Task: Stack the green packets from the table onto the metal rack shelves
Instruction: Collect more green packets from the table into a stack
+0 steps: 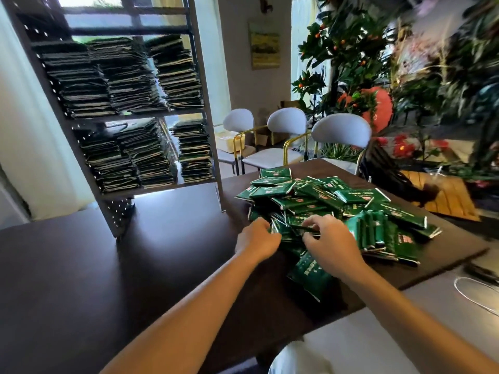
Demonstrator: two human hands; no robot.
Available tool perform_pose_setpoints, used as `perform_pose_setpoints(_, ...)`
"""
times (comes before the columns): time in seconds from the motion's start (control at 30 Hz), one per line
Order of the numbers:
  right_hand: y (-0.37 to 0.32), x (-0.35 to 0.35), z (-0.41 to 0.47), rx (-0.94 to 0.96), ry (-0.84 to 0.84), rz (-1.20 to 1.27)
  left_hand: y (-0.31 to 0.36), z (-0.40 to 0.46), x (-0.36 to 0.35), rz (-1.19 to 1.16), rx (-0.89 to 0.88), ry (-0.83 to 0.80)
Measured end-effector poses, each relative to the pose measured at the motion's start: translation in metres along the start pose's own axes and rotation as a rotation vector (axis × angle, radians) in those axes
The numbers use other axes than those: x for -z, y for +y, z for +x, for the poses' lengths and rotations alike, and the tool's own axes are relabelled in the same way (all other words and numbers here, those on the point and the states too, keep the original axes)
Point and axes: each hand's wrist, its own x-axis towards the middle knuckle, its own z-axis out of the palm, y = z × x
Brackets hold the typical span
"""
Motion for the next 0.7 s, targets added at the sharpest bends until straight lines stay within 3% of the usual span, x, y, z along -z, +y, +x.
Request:
perform_pose_setpoints(0.2,0.010,-0.024,-0.017,0.035,0.018,0.001,-0.013,0.006,-0.007,-0.467,0.158,0.052)
perform_pose_setpoints(0.37,0.006,-0.038,-0.016,0.021,0.053,0.150,-0.018,0.012,-0.003,-0.471,0.169,-0.055)
perform_pose_setpoints(0.53,-0.003,-0.043,-0.024,0.038,0.033,0.245,-0.023,0.014,-0.004,-0.539,0.164,-0.050)
perform_pose_setpoints(0.7,-0.016,-0.043,-0.038,0.137,-0.027,-0.158,-0.038,0.014,0.016,-0.504,0.141,-0.041)
